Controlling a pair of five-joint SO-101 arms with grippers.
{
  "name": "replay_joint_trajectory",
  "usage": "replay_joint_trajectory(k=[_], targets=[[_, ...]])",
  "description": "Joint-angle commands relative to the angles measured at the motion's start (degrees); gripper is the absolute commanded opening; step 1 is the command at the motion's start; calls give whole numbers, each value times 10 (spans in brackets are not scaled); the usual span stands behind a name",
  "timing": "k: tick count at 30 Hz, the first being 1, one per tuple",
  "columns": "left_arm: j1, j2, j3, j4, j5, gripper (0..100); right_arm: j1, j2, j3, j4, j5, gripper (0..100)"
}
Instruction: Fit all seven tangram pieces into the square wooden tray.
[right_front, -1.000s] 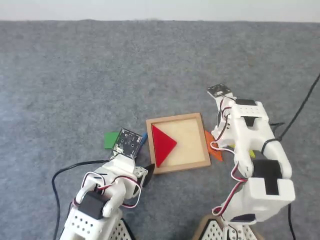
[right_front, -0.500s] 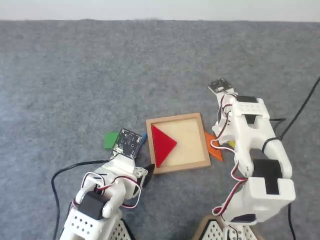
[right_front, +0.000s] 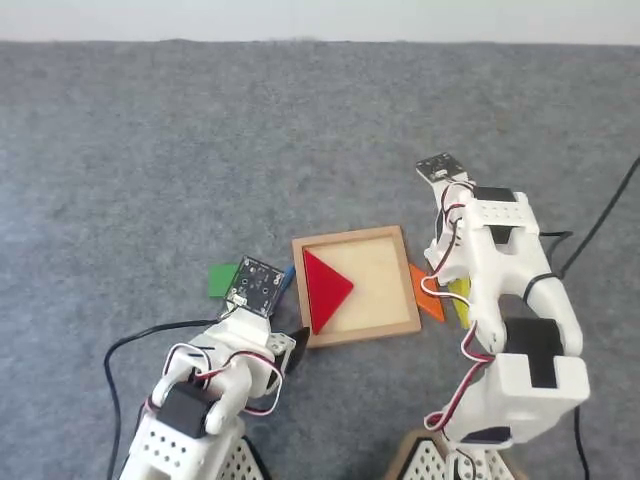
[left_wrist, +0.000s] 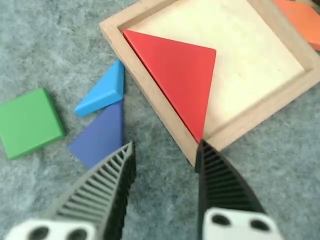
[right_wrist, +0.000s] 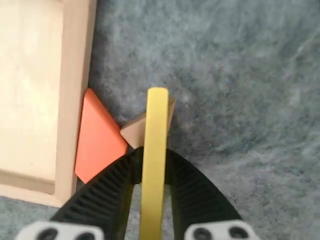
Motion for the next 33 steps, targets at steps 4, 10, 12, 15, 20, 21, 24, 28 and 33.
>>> replay_joint_trajectory(k=[4,10,12,15,20,21,24,28,33], targets=[[3,-11,-5,4,-2,196,-1,-8,-116,69,-11,7],[3,-11,-5,4,-2,196,-42,-4,-315,189,-236,7],[3,-11,-5,4,-2,196,-80,0,-345,204,-335,9],[3,-11,-5,4,-2,196,-150,15,-348,173,-498,9],[3,-11,-5,4,-2,196,-217,87,-346,96,-624,9],[3,-11,-5,4,-2,196,-225,103,-347,86,-645,9],[3,-11,-5,4,-2,196,-239,143,-347,55,-727,9],[3,-11,-5,4,-2,196,-239,163,-347,34,-760,9],[3,-11,-5,4,-2,196,-240,169,-346,34,-777,9]])
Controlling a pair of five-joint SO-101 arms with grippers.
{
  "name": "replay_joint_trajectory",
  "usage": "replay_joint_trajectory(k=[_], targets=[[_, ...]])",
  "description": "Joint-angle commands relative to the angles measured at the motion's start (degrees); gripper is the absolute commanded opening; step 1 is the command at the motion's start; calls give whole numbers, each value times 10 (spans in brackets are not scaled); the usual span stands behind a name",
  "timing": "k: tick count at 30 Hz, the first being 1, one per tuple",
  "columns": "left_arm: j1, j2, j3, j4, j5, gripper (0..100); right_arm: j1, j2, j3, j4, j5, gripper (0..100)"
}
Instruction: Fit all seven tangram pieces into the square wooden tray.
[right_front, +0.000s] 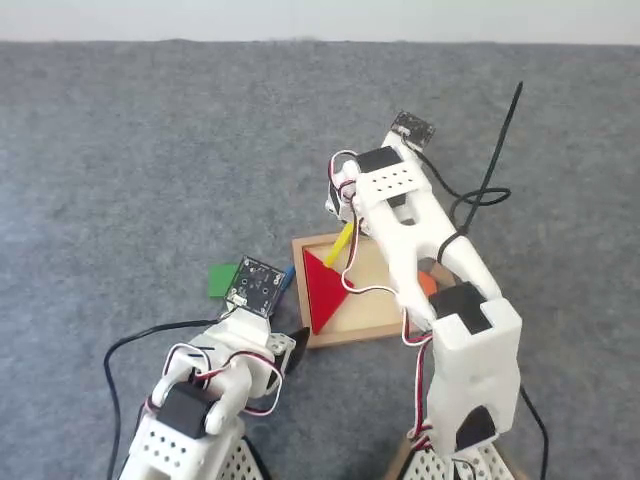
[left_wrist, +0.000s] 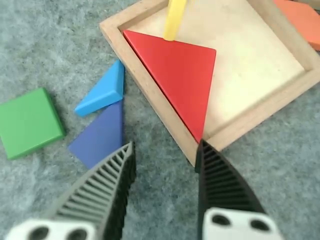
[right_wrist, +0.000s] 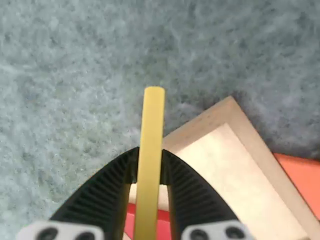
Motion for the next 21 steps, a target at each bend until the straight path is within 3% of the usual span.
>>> replay_joint_trajectory(k=[1,8,15,21], targets=[[3,-11,-5,4,-2,196,-6,-6,-31,-4,-13,9],[3,-11,-5,4,-2,196,-4,-6,-31,35,-13,53],[3,-11,-5,4,-2,196,-7,-11,-6,21,-18,242],[3,-11,-5,4,-2,196,-3,-12,0,22,-16,215]])
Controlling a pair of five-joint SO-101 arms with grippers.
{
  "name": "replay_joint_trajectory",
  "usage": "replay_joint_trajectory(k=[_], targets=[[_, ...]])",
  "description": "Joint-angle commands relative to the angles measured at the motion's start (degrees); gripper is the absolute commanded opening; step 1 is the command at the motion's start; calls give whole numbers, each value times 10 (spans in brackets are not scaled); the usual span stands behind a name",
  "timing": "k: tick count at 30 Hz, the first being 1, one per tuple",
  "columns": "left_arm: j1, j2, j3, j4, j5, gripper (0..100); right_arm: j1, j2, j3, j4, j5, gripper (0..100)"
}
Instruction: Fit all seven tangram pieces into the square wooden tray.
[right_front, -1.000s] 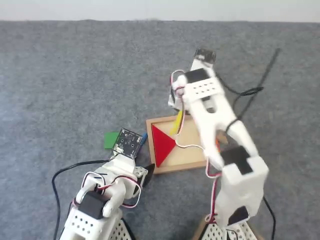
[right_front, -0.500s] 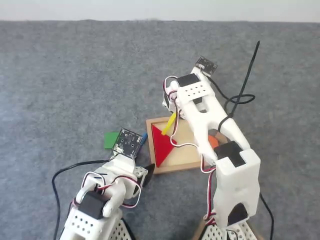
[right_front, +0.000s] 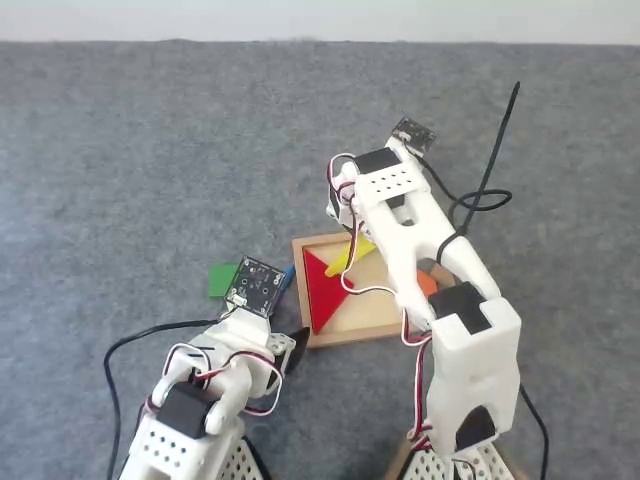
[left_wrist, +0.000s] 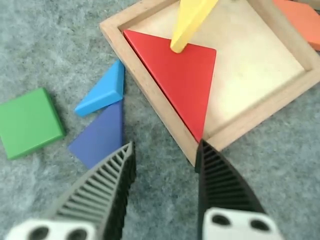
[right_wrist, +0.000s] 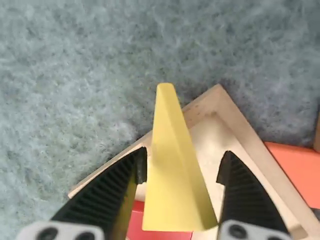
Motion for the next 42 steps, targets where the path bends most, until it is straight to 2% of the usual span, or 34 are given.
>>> replay_joint_trajectory(k=[1,7,12,16,21,24,29,33,42], targets=[[3,-11,-5,4,-2,196,1,-15,-4,0,-4,215],[3,-11,-5,4,-2,196,13,-125,33,9,2,215],[3,-11,-5,4,-2,196,15,-261,142,-44,58,214],[3,-11,-5,4,-2,196,9,-344,255,-157,177,213],[3,-11,-5,4,-2,196,13,-378,365,-377,320,213],[3,-11,-5,4,-2,196,9,-354,390,-426,390,213],[3,-11,-5,4,-2,196,26,-269,373,-425,467,212],[3,-11,-5,4,-2,196,22,-240,369,-388,469,212],[3,-11,-5,4,-2,196,-57,-257,373,-317,467,213]])
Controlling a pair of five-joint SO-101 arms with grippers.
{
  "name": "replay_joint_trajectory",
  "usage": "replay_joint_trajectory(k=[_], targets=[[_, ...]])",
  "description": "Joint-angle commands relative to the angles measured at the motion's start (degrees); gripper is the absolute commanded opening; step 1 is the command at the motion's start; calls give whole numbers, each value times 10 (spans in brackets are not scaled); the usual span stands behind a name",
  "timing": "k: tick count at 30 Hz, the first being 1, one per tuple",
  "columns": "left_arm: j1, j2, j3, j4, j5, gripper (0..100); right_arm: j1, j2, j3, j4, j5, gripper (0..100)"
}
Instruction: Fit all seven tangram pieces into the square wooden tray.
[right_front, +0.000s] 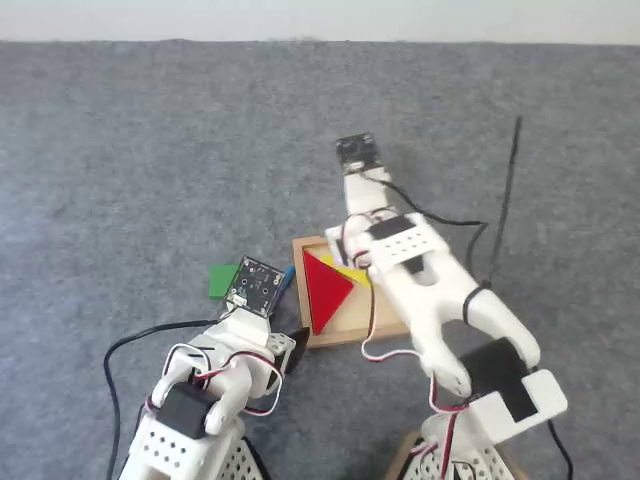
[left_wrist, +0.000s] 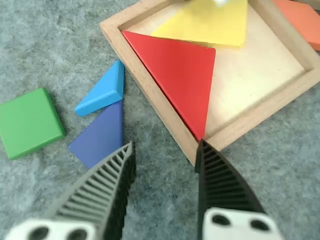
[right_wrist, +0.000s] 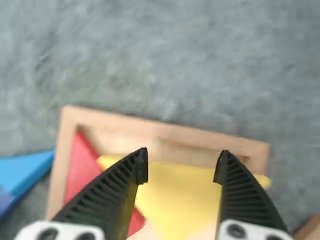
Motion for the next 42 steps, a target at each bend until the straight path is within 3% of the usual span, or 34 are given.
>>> replay_joint_trajectory(k=[1,11,19,25,33,42], targets=[[3,-11,-5,4,-2,196,-29,-22,-21,21,4,213],[3,-11,-5,4,-2,196,7,-67,-19,24,6,213],[3,-11,-5,4,-2,196,18,-165,35,104,9,213],[3,-11,-5,4,-2,196,19,-124,60,99,6,213],[3,-11,-5,4,-2,196,19,-57,55,9,7,213],[3,-11,-5,4,-2,196,12,-13,0,4,5,213]])
